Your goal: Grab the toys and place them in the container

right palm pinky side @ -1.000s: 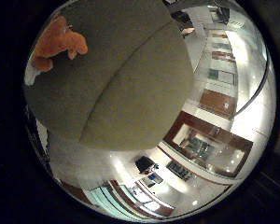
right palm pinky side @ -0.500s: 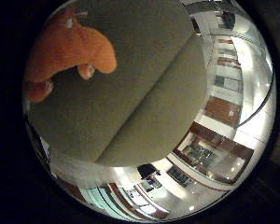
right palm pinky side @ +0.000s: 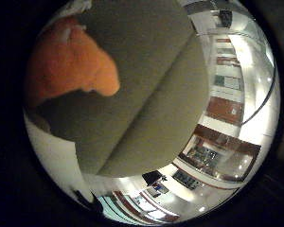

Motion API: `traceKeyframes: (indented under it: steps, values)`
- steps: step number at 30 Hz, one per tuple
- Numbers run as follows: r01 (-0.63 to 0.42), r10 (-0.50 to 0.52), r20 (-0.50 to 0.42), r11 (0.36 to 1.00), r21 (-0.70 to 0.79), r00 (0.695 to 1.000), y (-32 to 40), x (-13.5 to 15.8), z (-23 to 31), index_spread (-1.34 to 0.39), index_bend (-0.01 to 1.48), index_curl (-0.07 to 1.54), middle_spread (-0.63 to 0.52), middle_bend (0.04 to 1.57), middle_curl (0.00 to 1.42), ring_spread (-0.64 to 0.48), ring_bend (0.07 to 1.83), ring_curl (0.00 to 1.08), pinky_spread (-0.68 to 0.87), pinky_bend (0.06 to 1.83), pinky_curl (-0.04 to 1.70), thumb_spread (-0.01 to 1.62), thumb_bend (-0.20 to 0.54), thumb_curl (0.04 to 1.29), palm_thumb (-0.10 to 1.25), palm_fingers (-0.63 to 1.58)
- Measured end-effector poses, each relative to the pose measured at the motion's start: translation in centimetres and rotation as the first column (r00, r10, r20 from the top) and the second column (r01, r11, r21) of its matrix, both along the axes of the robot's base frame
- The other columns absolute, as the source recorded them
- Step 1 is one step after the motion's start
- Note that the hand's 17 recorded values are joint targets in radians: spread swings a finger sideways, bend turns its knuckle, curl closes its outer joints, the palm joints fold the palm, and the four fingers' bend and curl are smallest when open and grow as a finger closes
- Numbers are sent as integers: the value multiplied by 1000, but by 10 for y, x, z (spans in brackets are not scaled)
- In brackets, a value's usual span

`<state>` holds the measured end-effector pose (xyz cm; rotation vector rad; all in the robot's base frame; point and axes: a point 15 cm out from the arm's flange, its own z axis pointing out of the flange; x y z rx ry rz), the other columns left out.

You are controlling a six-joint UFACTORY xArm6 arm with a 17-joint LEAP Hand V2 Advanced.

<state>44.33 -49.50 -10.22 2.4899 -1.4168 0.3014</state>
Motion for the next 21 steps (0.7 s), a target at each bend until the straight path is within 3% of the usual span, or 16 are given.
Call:
traceKeyframes:
  steps: [6, 14, 21]
  values:
    - [8, -8, 12, 1000, -7, 1000, -14, -10, 19, -443, 943, 956, -304, 1146, 922, -281, 1315, 758, -220, 1521, 558, 1079, -6, 404, 903, 1058]
    - [24, -29, 61, 996, 87, 998, 7, -15, 79, -360, 1007, 1040, -249, 1198, 980, -271, 1321, 833, -182, 1538, 645, 1164, -3, 457, 1022, 1060]
    - [29, -71, 107, 936, 352, 992, 89, 2, 174, -319, 1025, 1052, -217, 1218, 985, -264, 1307, 872, -176, 1513, 702, 1120, -10, 507, 1082, 1070]
